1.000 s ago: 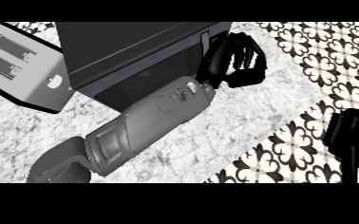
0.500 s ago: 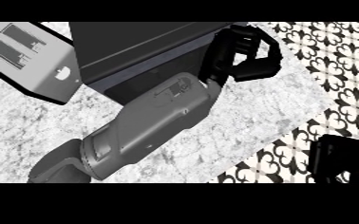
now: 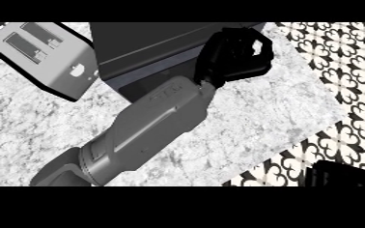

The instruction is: Pick up the milk, place it into the microwave and close the microwave

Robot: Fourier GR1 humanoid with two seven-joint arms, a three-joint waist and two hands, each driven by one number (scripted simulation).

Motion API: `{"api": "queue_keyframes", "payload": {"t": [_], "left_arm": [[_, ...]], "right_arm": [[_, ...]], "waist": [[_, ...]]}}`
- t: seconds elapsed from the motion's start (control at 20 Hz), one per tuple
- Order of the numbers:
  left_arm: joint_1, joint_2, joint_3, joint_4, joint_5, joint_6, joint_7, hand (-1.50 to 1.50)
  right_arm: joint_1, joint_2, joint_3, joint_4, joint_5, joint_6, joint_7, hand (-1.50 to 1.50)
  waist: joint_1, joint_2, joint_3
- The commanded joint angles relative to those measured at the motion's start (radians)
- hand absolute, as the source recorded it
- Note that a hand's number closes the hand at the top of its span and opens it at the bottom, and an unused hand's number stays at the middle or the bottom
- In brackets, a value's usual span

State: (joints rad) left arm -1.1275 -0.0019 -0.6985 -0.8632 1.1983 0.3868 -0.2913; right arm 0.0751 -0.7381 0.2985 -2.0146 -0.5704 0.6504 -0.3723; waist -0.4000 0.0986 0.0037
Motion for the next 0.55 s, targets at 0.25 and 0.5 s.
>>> {"api": "queue_keyframes", "payload": {"t": [0.25,0.5], "left_arm": [[0.158,0.019,0.012,0.179,0.050,-0.073,-0.059,1.50],[0.156,0.025,-0.007,0.205,0.064,-0.134,-0.071,1.50]], "right_arm": [[0.093,0.035,0.049,-0.096,0.048,-0.054,0.007,1.50],[0.134,0.059,0.079,-0.154,0.083,-0.090,0.013,1.50]], "waist": [[0.056,0.009,-0.006],[0.068,0.008,-0.007]]}}
